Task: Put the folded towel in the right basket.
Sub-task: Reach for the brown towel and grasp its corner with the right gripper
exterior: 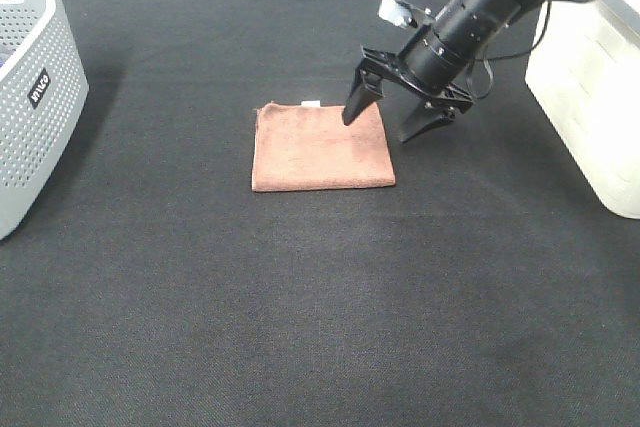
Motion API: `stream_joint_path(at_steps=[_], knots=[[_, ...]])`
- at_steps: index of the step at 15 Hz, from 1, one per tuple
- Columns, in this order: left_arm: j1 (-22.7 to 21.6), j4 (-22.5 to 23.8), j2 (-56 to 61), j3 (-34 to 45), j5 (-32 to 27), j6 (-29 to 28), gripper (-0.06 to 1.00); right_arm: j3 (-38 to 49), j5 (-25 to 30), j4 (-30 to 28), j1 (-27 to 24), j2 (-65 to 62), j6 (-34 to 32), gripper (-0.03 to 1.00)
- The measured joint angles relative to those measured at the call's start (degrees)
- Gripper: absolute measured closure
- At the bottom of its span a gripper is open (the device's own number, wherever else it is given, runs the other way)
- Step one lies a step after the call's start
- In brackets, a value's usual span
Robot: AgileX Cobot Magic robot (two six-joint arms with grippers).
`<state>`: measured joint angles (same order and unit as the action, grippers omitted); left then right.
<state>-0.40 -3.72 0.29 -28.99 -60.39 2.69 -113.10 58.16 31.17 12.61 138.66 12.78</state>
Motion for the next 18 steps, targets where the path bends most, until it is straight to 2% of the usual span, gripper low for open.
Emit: stream_joint_path(at_steps=[6,9,13,15,16,17,18], knots=[[0.0,0.0,0.0,0.0,0.0,0.0,0.07,-1.0,-4.9,-2.3,0.0,2.8,0.0,0.15],[0.0,0.0,0.0,0.0,0.0,0.0,0.07,-1.0,-5.2,-2.3,0.0,3.2,0.0,0.19],[0.0,0.0,0.0,0.0,0.0,0.0,0.07,-1.7,-6.0,1.4,0.0,4.9,1.4,0.26],[0.0,0.0,0.0,0.0,0.0,0.0,0.07,-1.7,-6.2,3.7,0.7,5.6,3.4,0.40],[0.0,0.0,0.0,0.0,0.0,0.0,0.07,-1.7,-7.1,3.7,1.5,5.9,3.8,0.63],[0.0,0.0,0.0,0.0,0.0,0.0,0.07,-1.7,-7.4,3.7,1.8,6.1,4.1,0.80],[0.0,0.0,0.0,0.0,0.0,0.0,0.07,-1.6,-7.4,3.7,2.1,6.1,4.2,0.92]])
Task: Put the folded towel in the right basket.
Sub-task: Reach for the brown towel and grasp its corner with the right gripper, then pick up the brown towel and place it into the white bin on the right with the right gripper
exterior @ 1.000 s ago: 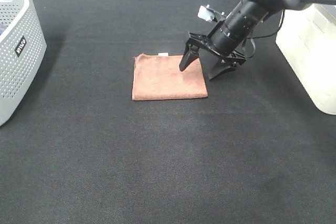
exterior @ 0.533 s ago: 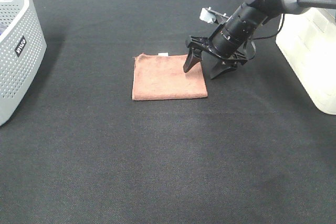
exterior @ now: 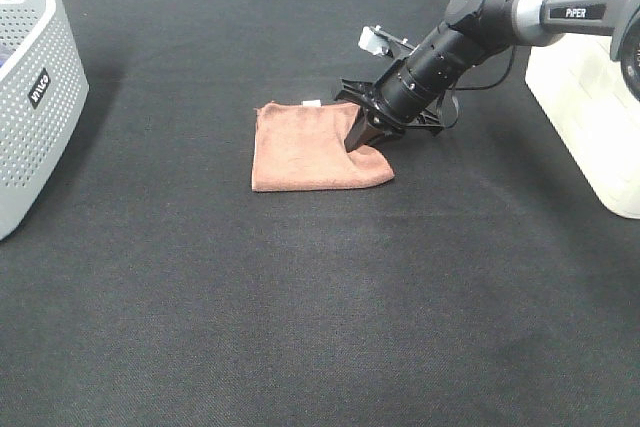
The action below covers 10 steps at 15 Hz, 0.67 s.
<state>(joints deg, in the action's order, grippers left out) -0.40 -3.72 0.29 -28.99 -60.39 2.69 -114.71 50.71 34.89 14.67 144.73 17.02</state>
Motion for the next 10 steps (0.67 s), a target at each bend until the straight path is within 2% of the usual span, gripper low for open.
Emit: stream_joint_path(at_steps=[6,10], knots=[[0.0,0.0,0.0,0.0,0.0,0.0,0.07,0.1,0.7,-2.6,0.1,-4.9,0.0,0.93],[0.0,0.0,0.0,0.0,0.0,0.0,0.07,-1.4,7.3,-6.8,0.1,-11.3,0.0,0.93]])
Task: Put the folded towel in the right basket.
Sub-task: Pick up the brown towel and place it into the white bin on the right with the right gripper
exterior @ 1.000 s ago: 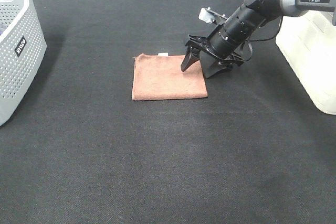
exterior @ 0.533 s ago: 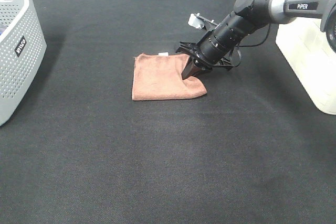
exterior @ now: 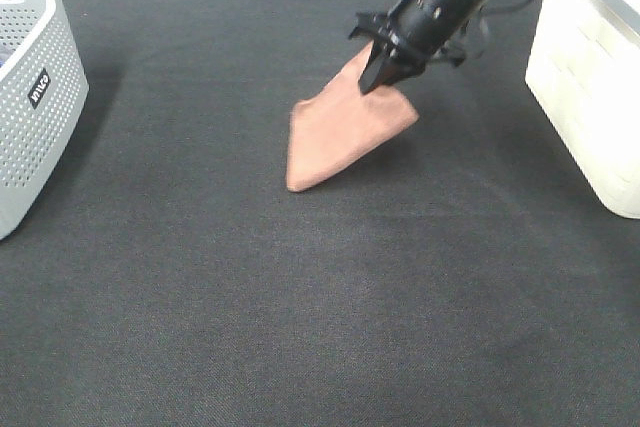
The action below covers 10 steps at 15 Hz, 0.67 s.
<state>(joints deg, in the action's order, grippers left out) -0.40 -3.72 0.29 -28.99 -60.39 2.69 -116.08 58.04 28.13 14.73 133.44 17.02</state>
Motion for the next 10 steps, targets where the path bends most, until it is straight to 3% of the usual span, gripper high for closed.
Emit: stream_joint_path(at_steps=[4,8,10], knots=[[0.0,0.0,0.0,0.0,0.0,0.0,0.07,-6.4,10.7,-8.7,0.0,-5.5,-0.8,0.93],[0.0,0.0,0.0,0.0,0.0,0.0,0.07,-13.5,11.3,-19.9,-0.2,-10.9,-3.8,0.93],[0.0,0.0,0.0,0.0,0.0,0.0,0.07,-14.0,11.5,-21.5,-3.0,-14.5,-4.6,0.93]])
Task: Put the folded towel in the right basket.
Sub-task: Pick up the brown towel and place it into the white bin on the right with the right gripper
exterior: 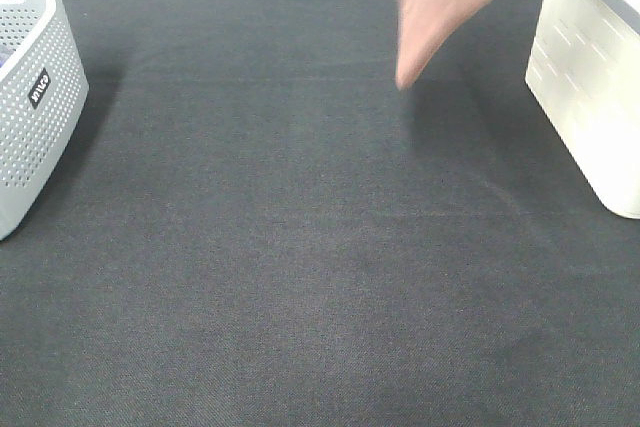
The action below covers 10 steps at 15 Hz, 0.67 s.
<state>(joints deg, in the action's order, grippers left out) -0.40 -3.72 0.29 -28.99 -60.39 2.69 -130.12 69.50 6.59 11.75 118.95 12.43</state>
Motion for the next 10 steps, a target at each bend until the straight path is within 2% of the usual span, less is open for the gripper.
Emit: stream_joint_path(at_steps=[3,4,6,10], knots=[[0.0,0.0,0.0,0.0,0.0,0.0,0.07,0.0,0.1,0.3,-7.5,-4.3,-0.6,0.93],[0.0,0.0,0.0,0.0,0.0,0.0,0.07,0.0,0.1,0.3,-7.5,-4.3,-0.6,0.93],[0.0,0.0,0.0,0.0,0.0,0.0,0.07,0.0,0.1,1.0,-14.7,-7.0,-1.0,0.93],[0.0,0.0,0.0,0.0,0.0,0.0,0.07,0.7,0.0,3.2,-24.9,-7.7,-0.2,0.93]])
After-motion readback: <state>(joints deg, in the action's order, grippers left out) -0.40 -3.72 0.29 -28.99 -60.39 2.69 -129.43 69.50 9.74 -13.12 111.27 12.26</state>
